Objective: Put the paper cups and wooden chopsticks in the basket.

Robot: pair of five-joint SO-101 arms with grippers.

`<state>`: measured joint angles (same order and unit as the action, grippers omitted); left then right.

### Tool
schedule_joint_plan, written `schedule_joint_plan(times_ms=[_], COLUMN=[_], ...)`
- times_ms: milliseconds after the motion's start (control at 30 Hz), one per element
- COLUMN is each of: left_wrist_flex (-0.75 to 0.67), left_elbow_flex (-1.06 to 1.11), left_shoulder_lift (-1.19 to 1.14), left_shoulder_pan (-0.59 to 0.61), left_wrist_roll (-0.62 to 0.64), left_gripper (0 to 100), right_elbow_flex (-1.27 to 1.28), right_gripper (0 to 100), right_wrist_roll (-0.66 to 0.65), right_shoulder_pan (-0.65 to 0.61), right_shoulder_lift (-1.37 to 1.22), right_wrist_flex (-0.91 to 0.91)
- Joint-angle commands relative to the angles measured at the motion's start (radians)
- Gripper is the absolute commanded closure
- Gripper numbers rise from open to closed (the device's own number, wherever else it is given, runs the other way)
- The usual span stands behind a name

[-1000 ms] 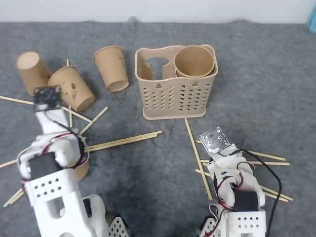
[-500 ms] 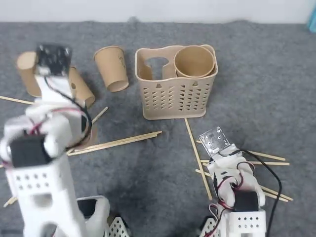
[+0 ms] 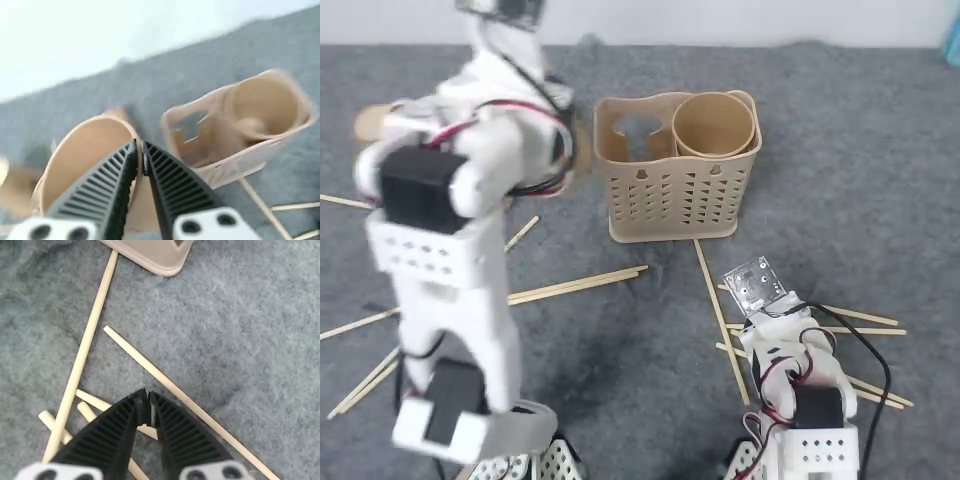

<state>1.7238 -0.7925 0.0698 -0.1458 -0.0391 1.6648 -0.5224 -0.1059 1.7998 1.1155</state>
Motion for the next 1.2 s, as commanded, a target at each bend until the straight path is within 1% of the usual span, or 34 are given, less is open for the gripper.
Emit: schedule_joint_plan(times_ms=[0, 167, 233, 333, 500, 667, 733, 900, 1000, 1167], left_wrist_flex=[0.005, -0.009, -0.021, -0.081, -0.195, -0.210, -0.239, -0.327, -0.344, -0.338], left_elbow_flex=[-0.150, -0.302, -0.357, -0.410, -0.435, -0.435, -0.435, -0.440, -0.440, -0.440], left_shoulder_lift=[-0.074, -0.172, -0.206, -0.255, -0.324, -0.396, -0.439, -0.540, -0.569, -0.571], left_shoulder_pan=[-0.101, -0.221, -0.252, -0.276, -0.285, -0.353, -0.371, -0.373, -0.367, -0.367], left_wrist_roll=[0.021, 0.014, 0.014, 0.014, 0.014, 0.012, 0.012, 0.012, 0.012, -0.081], left_gripper=[99, 99, 99, 99, 99, 99, 99, 99, 99, 99], right_elbow_flex=[0.018, 0.018, 0.018, 0.018, 0.018, 0.018, 0.018, 0.018, 0.018, 0.018], right_gripper=[99.0, 99.0, 99.0, 99.0, 99.0, 99.0, 99.0, 99.0, 99.0, 99.0], right_wrist_roll=[-0.018, -0.017, -0.017, -0.015, -0.017, -0.017, -0.017, -0.017, -0.017, -0.017], right_shoulder_pan=[-0.004, -0.005, -0.005, -0.005, -0.005, -0.005, -0.005, -0.005, -0.005, -0.004], right_shoulder_lift=[0.015, 0.015, 0.015, 0.015, 0.015, 0.015, 0.015, 0.015, 0.015, 0.015], right_wrist_flex=[-0.018, -0.022, -0.022, -0.022, -0.022, -0.024, -0.024, -0.024, -0.030, -0.036])
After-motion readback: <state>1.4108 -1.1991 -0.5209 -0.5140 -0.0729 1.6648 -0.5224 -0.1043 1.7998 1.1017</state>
